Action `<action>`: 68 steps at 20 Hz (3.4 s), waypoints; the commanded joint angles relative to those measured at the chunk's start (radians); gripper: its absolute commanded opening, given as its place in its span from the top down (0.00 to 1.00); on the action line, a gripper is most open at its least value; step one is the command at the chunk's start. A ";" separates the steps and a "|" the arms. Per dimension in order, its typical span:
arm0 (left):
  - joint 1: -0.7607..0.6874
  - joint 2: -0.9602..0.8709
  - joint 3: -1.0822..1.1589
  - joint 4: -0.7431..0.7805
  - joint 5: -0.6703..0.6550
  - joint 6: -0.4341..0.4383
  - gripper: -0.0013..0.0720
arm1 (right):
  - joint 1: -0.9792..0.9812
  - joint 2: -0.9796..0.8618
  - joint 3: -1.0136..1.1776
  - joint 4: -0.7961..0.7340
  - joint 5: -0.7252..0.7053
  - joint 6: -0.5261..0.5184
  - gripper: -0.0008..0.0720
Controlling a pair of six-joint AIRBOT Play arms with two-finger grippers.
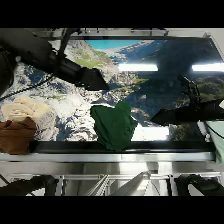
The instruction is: Fold the shirts.
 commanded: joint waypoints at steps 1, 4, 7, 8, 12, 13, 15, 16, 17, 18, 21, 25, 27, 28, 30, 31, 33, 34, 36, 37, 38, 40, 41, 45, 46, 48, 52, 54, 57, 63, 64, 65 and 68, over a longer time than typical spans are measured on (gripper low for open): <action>0.118 0.048 -0.109 0.024 0.141 -0.066 0.00 | 0.003 -0.017 -0.011 0.004 0.011 0.001 0.22; 0.194 0.164 -0.431 0.129 0.023 -0.064 0.00 | 0.018 -0.085 -0.068 0.079 -0.055 -0.053 0.22; 0.246 0.229 -0.770 0.076 -0.227 0.031 0.03 | 0.080 -0.219 -0.096 0.198 -0.150 -0.164 0.22; 0.258 0.215 -0.853 0.013 -0.290 0.083 0.03 | 0.105 -0.274 -0.095 0.235 -0.182 -0.202 0.32; 0.263 0.024 -0.956 -0.109 -0.369 0.249 0.03 | 0.148 -0.476 -0.094 0.381 -0.271 -0.329 0.48; 0.254 -0.034 -0.943 -0.112 -0.366 0.256 0.03 | 0.150 -0.513 -0.093 0.406 -0.278 -0.340 0.48; 0.216 -0.135 -0.892 -0.111 -0.367 0.259 0.03 | 0.154 -0.571 -0.093 0.447 -0.294 -0.371 0.48; 0.190 -0.179 -0.856 -0.111 -0.367 0.259 0.03 | 0.154 -0.592 -0.093 0.462 -0.300 -0.375 0.49; 0.161 -0.220 -0.818 -0.111 -0.366 0.260 0.04 | 0.155 -0.607 -0.093 0.479 -0.300 -0.378 0.49; 0.127 -0.259 -0.769 -0.113 -0.366 0.260 0.25 | 0.155 -0.615 -0.093 0.494 -0.300 -0.379 0.49; 0.023 -0.361 -0.621 -0.113 -0.356 0.257 0.56 | 0.155 -0.616 -0.093 0.555 -0.299 -0.412 0.50; -0.031 -0.410 -0.440 -0.104 -0.203 0.258 0.96 | 0.136 -0.606 -0.071 0.601 -0.163 -0.484 0.96; 0.011 -0.365 -0.372 -0.098 -0.082 0.255 0.96 | 0.086 -0.555 -0.028 0.600 -0.057 -0.483 0.96; 0.042 -0.325 -0.343 -0.093 -0.043 0.241 0.96 | 0.039 -0.507 0.005 0.603 -0.008 -0.481 0.96; 0.122 -0.217 -0.276 -0.074 0.009 0.190 0.96 | -0.073 -0.391 0.096 0.607 0.053 -0.456 0.96; 0.166 -0.153 -0.240 -0.079 0.020 0.171 0.96 | -0.136 -0.324 0.149 0.614 0.063 -0.431 0.96; 0.246 -0.028 -0.164 -0.078 0.019 0.140 0.96 | -0.254 -0.203 0.251 0.668 0.061 -0.426 0.96; 0.279 0.027 -0.126 -0.078 0.018 0.133 0.96 | -0.308 -0.153 0.296 0.705 0.058 -0.426 0.96; 0.337 0.129 -0.058 -0.077 0.019 0.109 0.96 | -0.417 -0.065 0.369 0.770 0.034 -0.430 0.96; 0.360 0.174 -0.029 -0.077 0.019 0.097 0.96 | -0.461 -0.031 0.387 0.786 0.013 -0.430 0.96; 0.381 0.216 -0.005 -0.077 0.019 0.096 0.96 | -0.503 0.000 0.393 0.803 -0.005 -0.430 0.96; 0.410 0.290 0.013 -0.077 0.013 0.089 0.96 | -0.555 0.042 0.392 0.806 -0.006 -0.430 0.96; 0.415 0.319 0.006 -0.077 0.003 0.089 0.96 | -0.554 0.045 0.392 0.795 0.006 -0.430 0.96; 0.414 0.364 -0.095 -0.077 -0.005 0.089 0.96 | -0.473 -0.011 0.391 0.714 0.034 -0.429 0.96; 0.414 0.362 -0.138 -0.075 -0.011 0.090 0.96 | -0.441 -0.039 0.391 0.696 0.034 -0.430 0.96; 0.414 0.333 -0.230 -0.075 -0.011 0.092 0.96 | -0.366 -0.121 0.391 0.673 0.021 -0.430 0.96; 0.415 0.217 -0.399 -0.073 -0.048 0.136 0.96 | -0.217 -0.337 0.391 0.624 -0.103 -0.484 0.96; 0.415 0.142 -0.459 -0.042 -0.100 0.143 0.95 | -0.164 -0.463 0.392 0.603 -0.204 -0.483 0.94; 0.465 0.016 -0.452 0.002 -0.122 0.142 0.00 | -0.189 -0.576 0.402 0.596 -0.217 -0.483 0.46; 0.619 -0.185 -0.277 0.003 -0.041 0.142 0.00 | -0.448 -0.574 0.385 0.414 0.043 -0.401 0.46; 0.624 -0.206 -0.278 0.005 -0.037 0.142 0.00 | -0.478 -0.574 0.350 0.355 0.101 -0.372 0.46; 0.624 -0.227 -0.296 0.005 -0.037 0.142 0.00 | -0.498 -0.568 0.296 0.320 0.130 -0.360 0.48; 0.613 -0.291 -0.371 0.005 -0.064 0.177 0.00 | -0.514 -0.533 0.053 0.313 0.074 -0.373 0.50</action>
